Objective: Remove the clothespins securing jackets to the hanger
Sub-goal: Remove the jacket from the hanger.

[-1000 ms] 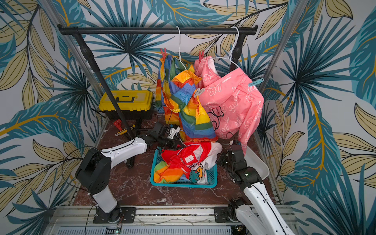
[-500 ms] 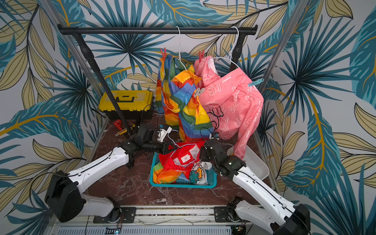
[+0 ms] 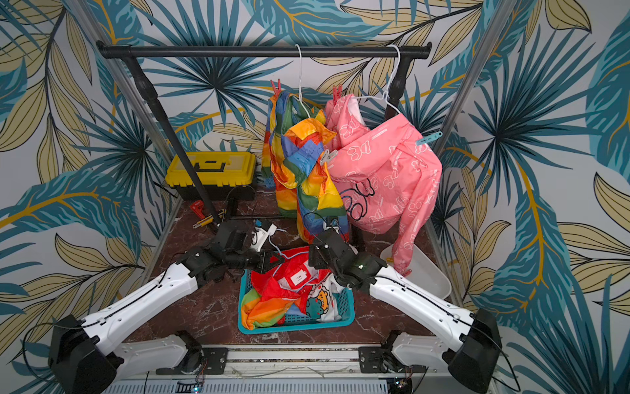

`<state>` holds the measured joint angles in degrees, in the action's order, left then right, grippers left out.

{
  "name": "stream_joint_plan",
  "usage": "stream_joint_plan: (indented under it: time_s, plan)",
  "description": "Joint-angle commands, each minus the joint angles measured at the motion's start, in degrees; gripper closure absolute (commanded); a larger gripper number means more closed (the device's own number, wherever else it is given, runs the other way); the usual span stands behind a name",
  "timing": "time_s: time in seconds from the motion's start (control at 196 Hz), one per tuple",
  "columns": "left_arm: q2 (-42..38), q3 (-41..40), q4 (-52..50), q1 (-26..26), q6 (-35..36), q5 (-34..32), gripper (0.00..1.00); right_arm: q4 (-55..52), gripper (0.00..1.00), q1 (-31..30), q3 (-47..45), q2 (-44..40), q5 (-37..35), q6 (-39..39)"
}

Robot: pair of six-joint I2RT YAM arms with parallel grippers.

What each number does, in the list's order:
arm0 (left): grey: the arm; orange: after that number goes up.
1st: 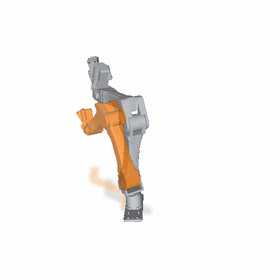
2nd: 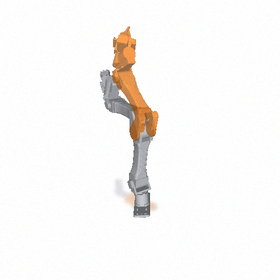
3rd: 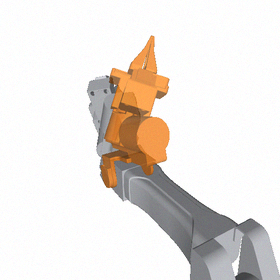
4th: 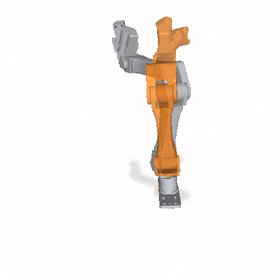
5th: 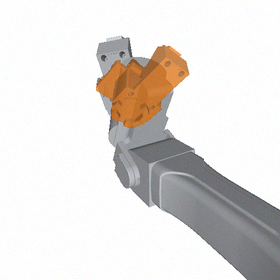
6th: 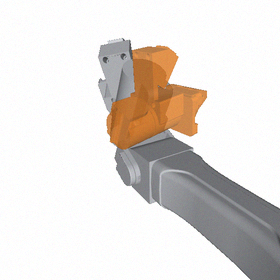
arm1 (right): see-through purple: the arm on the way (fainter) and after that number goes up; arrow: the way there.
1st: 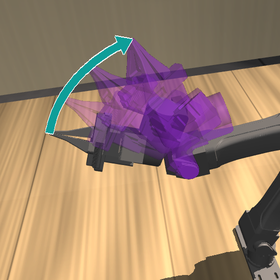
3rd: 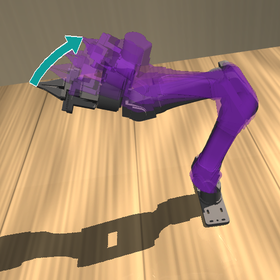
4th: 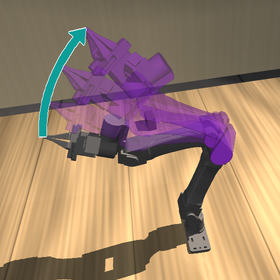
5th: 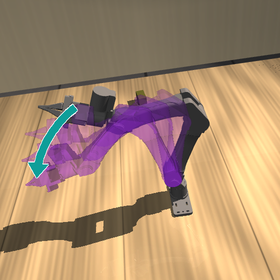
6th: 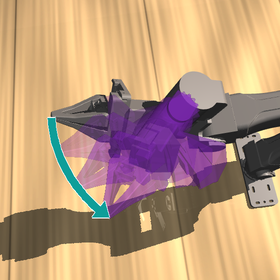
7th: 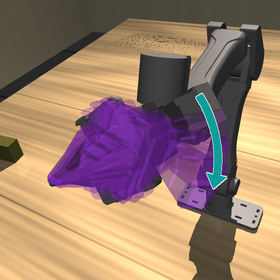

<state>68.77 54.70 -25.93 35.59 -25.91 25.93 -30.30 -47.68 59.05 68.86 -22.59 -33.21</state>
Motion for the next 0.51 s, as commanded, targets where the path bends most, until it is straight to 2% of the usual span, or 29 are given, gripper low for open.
stream_joint_plan:
  time_s: [0.0,0.153,0.506]
  plan:
    - [0.35,2.07,-1.66,0.18,1.56,-1.82,1.00,-5.32,0.19,-1.39,-0.60,-1.16,-2.32,-2.04]
    - [0.83,3.11,-1.66,0.00,1.75,-1.27,1.00,-7.58,0.23,-1.88,-2.68,-2.30,-4.22,-2.61]
    - [0.13,3.17,-1.66,0.00,1.71,0.00,1.00,-2.58,0.26,-1.97,-1.08,5.64,-5.45,-1.58]
